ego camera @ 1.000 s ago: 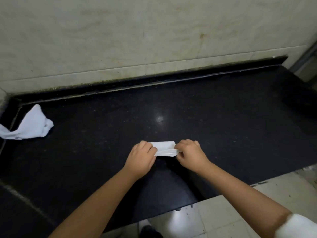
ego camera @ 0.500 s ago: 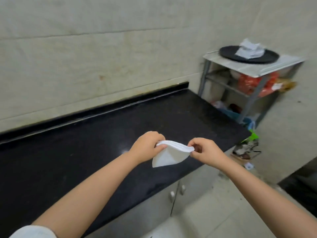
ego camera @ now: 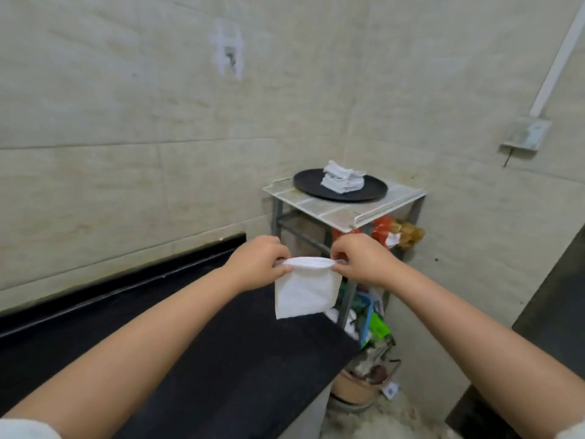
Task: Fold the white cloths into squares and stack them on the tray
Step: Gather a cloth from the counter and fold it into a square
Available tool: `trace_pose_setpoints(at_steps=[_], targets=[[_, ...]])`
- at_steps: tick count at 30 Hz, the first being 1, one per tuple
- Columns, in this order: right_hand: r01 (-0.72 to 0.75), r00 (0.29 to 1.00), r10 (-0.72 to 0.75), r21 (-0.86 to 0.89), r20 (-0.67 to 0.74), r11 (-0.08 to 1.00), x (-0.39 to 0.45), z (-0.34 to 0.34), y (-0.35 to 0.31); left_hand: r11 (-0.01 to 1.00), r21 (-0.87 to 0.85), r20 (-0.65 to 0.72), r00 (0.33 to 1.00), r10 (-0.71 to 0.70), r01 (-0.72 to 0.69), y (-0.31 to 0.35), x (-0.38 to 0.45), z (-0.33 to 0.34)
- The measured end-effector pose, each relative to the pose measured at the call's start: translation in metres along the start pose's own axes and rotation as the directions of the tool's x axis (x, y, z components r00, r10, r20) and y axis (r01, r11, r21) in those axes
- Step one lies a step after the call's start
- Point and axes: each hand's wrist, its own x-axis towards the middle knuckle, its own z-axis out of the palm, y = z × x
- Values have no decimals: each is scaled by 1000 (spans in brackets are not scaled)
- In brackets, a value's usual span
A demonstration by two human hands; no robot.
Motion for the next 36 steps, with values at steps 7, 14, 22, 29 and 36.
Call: trace_pose_setpoints(at_steps=[7,14,22,29,36], targets=[[-35,998,32,-76,-47,997,107,-63,120,999,-42,-79,997,-9,6,6,173,-24],[-46,995,41,-56,-89,997,184,-96,223,987,-109,-173,976,-134,116,18,299,-26],[17,986,3,118,-169,993,314,-118,330,896,-277,-286,860,-423,348,14,445,-16],[249,847,-109,207,-519,946,433,-93,413,844,-198,-537,665,-520,499,-1,552,0],[371,907,-296,234,-301,899,425,17,462,824,1,-232,801,-552,567,-2,548,90]])
